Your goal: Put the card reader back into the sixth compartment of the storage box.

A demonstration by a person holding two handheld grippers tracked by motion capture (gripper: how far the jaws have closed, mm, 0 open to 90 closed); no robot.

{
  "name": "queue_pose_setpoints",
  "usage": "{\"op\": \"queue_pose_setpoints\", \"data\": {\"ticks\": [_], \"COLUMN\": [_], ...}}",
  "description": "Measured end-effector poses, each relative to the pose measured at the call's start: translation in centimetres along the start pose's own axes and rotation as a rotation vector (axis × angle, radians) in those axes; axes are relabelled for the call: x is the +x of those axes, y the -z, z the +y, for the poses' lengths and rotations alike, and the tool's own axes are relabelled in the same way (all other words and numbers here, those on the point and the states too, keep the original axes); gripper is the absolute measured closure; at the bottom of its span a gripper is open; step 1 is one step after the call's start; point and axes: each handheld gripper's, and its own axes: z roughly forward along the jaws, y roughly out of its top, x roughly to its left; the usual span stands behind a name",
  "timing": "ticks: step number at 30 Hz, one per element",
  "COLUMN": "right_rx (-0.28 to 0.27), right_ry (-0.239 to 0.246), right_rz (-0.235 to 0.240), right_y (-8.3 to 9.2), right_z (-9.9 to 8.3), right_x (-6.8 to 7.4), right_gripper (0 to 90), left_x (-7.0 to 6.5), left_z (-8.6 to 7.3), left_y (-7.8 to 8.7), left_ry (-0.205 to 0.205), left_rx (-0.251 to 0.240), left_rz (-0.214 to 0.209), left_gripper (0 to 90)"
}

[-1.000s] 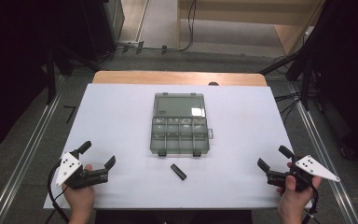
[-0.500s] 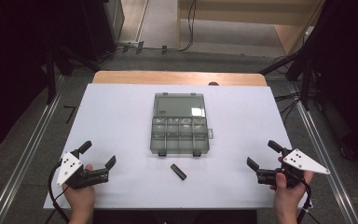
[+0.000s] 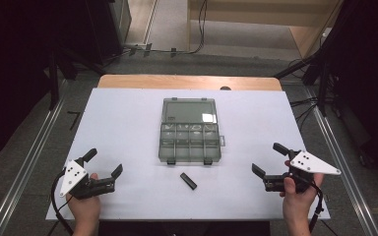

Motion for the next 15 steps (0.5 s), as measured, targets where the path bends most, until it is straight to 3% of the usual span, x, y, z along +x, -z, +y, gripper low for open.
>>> {"op": "queue_pose_setpoints", "data": {"ticks": [15], "right_rx": [0.033], "right_ry": [0.009], "right_rz": [0.06], "right_y": [-2.0], "right_z": [0.9], "right_x": [1.2], "right_gripper": [0.0], "left_x": [0.0], "left_z": [0.0], "left_y": [0.0], "left_ry": [0.001], "left_rx": [0.0], "left_rz": [-0.002], "left_gripper": [0.0]}}
